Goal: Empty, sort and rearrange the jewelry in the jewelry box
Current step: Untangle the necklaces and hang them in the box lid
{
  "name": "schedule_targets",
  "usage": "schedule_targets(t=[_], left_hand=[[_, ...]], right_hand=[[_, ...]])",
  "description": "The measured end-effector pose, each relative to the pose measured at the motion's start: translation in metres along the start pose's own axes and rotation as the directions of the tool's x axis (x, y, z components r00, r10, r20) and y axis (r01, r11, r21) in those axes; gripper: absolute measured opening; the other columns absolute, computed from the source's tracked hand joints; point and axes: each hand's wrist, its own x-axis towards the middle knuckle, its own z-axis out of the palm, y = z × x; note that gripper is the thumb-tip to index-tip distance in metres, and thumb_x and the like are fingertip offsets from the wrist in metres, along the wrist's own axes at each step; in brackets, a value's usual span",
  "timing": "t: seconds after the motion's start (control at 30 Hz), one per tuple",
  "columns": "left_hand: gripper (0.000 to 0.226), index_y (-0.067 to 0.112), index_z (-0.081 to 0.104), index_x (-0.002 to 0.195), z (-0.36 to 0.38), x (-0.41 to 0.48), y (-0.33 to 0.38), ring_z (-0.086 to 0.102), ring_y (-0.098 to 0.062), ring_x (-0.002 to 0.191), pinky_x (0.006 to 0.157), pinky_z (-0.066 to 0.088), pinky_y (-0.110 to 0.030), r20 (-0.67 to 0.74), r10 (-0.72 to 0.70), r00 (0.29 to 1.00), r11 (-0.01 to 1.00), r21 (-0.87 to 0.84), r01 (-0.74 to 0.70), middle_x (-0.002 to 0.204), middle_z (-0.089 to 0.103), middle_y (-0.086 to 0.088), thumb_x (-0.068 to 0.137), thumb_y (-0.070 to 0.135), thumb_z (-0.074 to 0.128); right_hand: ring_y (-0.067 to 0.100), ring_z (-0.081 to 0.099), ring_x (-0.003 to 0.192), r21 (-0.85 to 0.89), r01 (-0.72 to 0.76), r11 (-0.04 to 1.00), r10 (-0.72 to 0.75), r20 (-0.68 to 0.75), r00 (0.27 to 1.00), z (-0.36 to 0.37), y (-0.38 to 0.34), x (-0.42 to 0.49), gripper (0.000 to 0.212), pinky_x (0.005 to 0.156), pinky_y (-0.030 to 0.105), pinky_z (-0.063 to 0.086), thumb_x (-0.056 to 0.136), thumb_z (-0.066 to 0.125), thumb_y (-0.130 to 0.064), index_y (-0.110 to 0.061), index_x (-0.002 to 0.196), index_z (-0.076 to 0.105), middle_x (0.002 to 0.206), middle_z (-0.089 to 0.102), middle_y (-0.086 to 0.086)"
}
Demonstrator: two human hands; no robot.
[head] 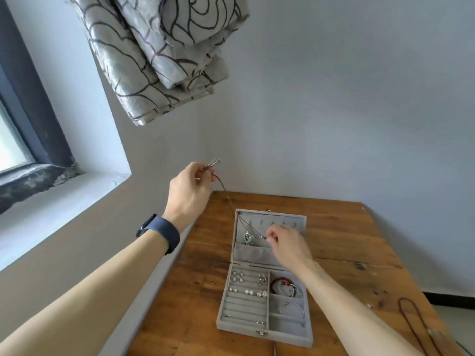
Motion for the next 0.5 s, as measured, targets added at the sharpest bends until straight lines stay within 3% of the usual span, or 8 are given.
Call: schedule_targets(t=[0.1,0.17,0.3,0.4,0.5], left_hand=[[0.016,0.021,0.063,0.105,0.015,0.007,0.004,0.067,0.002,0.078,0.064,0.043,-0.002,0.063,0.057,0.996,0.998,-0.024,-0.055,0.094,0.071,0.015,0.101,0.020,0.049],[0.015,0.021,0.063,0.103,0.026,0.011,0.005,0.067,0.002,0.074,0.062,0.044,-0.004,0.103,0.066,0.992,0.996,-0.059,-0.060,0.092,0.072,0.013,0.101,0.019,0.048],[0.015,0.023,0.063,0.100,0.051,0.017,0.005,0.069,-0.003,0.072,0.067,0.053,-0.021,0.192,0.015,0.981,0.993,-0.122,0.009,0.089,0.073,0.010,0.101,0.021,0.048],[0.013,0.023,0.064,0.096,0.071,0.015,0.004,0.070,-0.007,0.074,0.066,0.055,-0.028,0.301,-0.018,0.953,0.991,-0.121,0.057,0.086,0.075,0.009,0.099,0.023,0.051],[0.013,0.025,0.064,0.091,0.089,0.015,0.003,0.071,-0.016,0.080,0.073,0.058,-0.033,0.388,-0.010,0.922,0.997,-0.071,0.041,0.085,0.076,0.007,0.097,0.022,0.053]], right_hand=[[0.016,0.065,0.089,-0.086,0.021,0.996,-0.015,0.066,0.998,0.010,0.003,0.012,0.009,0.073,0.035,0.056,0.102,0.052,-0.027,-0.025,0.109,0.056,0.105,0.067,-0.008],[0.015,0.063,0.089,-0.117,0.034,0.993,-0.022,0.110,0.994,0.016,0.008,0.013,0.007,0.076,0.037,0.056,0.101,0.054,-0.029,-0.026,0.101,0.060,0.101,0.066,-0.009],[0.018,0.064,0.091,-0.086,0.067,0.994,-0.047,0.221,0.974,0.021,0.018,0.011,0.023,0.080,0.038,0.055,0.100,0.052,-0.028,-0.023,0.099,0.074,0.103,0.064,-0.003],[0.012,0.066,0.091,0.094,0.011,0.996,-0.030,0.208,0.978,0.012,0.022,0.011,0.022,0.086,0.032,0.055,0.097,0.053,-0.026,-0.019,0.102,0.072,0.102,0.070,-0.004],[-0.003,0.063,0.074,0.430,-0.111,0.896,0.106,0.034,0.994,-0.007,0.014,0.015,0.022,0.073,0.015,0.049,0.089,0.065,-0.024,-0.034,0.109,0.066,0.093,0.068,-0.012]])
